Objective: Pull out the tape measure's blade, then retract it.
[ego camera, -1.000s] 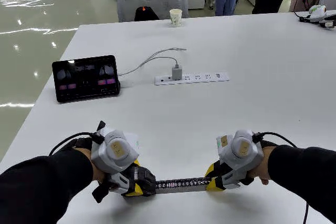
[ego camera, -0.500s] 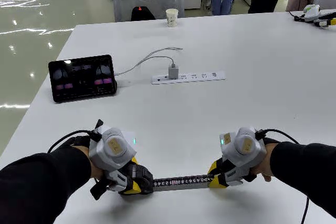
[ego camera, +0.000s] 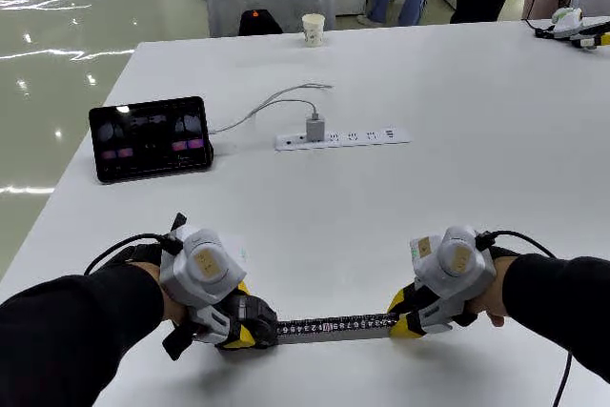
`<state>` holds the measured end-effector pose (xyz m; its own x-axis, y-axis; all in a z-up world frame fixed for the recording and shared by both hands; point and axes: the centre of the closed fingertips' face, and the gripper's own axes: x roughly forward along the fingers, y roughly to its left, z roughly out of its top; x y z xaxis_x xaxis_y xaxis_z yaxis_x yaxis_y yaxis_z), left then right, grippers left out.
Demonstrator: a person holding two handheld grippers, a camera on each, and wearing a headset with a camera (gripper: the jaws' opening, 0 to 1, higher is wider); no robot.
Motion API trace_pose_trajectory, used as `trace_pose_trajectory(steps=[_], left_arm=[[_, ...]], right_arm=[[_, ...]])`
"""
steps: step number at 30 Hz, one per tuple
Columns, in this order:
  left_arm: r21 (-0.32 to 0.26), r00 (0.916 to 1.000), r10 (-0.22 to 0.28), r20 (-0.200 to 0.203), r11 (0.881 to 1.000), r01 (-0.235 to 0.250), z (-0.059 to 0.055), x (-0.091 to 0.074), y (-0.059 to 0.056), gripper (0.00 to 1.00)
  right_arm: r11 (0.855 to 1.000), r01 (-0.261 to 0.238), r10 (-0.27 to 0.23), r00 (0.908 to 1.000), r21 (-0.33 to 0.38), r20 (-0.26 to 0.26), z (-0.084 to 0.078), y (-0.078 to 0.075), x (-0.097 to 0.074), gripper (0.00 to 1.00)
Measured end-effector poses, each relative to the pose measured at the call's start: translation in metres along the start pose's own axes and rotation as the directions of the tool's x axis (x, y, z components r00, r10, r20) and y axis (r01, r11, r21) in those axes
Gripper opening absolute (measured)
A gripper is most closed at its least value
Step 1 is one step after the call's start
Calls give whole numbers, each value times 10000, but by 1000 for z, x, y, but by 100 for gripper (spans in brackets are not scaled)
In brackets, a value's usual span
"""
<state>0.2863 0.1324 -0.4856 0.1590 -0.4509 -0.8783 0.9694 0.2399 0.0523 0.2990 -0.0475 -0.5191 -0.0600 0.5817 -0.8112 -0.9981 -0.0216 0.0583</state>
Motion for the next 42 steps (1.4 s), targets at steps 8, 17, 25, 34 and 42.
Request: trace_pose_trajectory(steps=[8, 17, 25, 34, 42], left_arm=[[-3, 10000, -10, -8, 10000, 10, 0, 0, 1, 31], [-35, 10000, -3, -2, 10000, 3, 0, 0, 1, 31], [-65, 10000, 34, -1, 10000, -34, 0, 0, 1, 31], [-123, 10000, 55, 17, 9999, -54, 0, 1, 1, 31], [-171, 9999, 95, 57, 9998, -94, 0, 1, 2, 31]], right_arm=[[9999, 85, -85, 10000, 88, 16, -8, 0, -7, 10], [9999, 61, -61, 10000, 108, 25, -10, -2, -8, 10], [9999, 5, -5, 10000, 100, 68, -10, -2, -8, 10], [9999, 52, -53, 10000, 112, 54, -16, -5, -12, 10], [9998, 152, -153, 9999, 162, 30, -25, -7, -16, 10]])
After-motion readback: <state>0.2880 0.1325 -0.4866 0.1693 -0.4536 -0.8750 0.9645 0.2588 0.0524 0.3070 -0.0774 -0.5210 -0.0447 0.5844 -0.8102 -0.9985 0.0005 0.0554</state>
